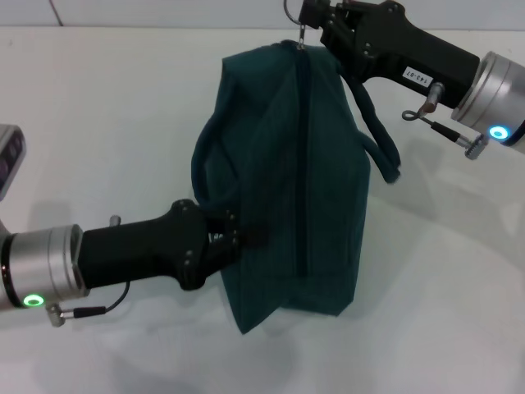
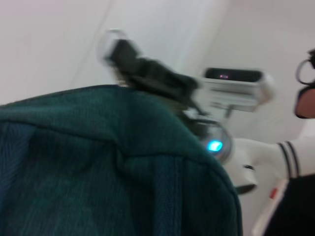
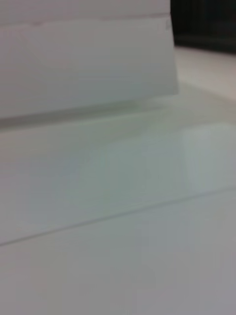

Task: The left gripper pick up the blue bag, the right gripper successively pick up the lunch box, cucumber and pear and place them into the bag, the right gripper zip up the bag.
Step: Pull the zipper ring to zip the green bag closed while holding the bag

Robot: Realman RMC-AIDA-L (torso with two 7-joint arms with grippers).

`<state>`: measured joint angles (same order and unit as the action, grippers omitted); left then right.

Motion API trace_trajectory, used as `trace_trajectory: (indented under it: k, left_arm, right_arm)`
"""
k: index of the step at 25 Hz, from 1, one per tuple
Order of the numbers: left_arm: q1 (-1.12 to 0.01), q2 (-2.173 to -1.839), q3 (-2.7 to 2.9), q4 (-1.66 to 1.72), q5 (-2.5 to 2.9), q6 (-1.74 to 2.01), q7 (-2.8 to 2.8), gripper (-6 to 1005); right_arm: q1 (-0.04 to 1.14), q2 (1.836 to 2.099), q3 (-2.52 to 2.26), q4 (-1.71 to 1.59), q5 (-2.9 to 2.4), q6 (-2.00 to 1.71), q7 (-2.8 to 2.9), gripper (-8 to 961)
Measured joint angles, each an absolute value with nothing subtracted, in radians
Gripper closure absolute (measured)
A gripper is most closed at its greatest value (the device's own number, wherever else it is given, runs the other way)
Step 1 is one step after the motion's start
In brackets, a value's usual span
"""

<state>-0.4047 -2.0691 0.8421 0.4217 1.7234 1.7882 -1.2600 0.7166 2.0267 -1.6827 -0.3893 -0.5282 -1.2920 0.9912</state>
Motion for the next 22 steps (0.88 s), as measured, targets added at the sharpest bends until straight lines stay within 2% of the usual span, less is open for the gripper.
trace_trajectory:
  k: [12,22]
  left_arm:
    - [-0.387,-2.051,0.847,0.422,1.784,1.861,-1.237,935]
    - [-0.324,-2.050,0.697,0.421,1.775,1.836,-1.219,936]
  right_arm:
    - [0.699,2.028,-1.691,-0.388,-0.528,-1.127,1.004,899]
    - [0.604,2.028,-1.685,-0.401,-0.431,-1.278,0.900,895]
